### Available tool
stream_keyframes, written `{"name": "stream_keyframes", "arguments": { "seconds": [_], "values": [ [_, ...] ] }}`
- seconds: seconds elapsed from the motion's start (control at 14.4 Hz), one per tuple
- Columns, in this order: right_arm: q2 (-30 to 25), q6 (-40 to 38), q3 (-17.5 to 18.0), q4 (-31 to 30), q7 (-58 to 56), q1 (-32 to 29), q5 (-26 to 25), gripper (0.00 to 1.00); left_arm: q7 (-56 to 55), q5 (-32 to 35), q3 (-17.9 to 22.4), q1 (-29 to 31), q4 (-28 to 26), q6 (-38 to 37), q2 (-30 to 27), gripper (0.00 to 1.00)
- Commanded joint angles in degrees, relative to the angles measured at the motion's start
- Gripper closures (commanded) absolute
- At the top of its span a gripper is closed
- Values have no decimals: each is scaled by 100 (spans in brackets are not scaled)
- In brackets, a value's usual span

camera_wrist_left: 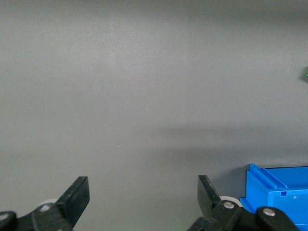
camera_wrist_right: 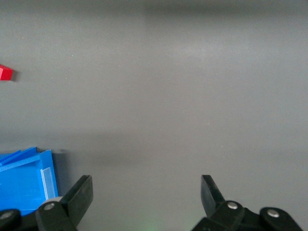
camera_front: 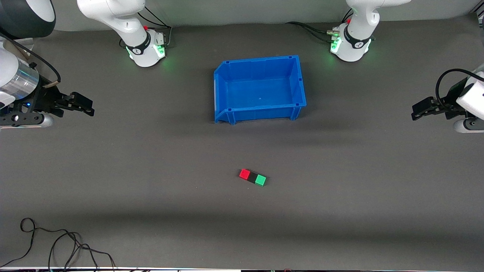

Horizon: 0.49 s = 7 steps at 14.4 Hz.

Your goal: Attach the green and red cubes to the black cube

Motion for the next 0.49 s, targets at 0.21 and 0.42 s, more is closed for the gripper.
{"name": "stream_keyframes", "arguments": {
  "seconds": [0.21, 0.42],
  "values": [
    [7, -80, 0, 51, 16, 24, 85, 0, 84, -7, 16, 13, -46, -25, -62, 0],
    [8, -80, 0, 51, 16, 15, 85, 0, 84, -15, 16, 5, -46, -7, -45, 0]
  ]
}}
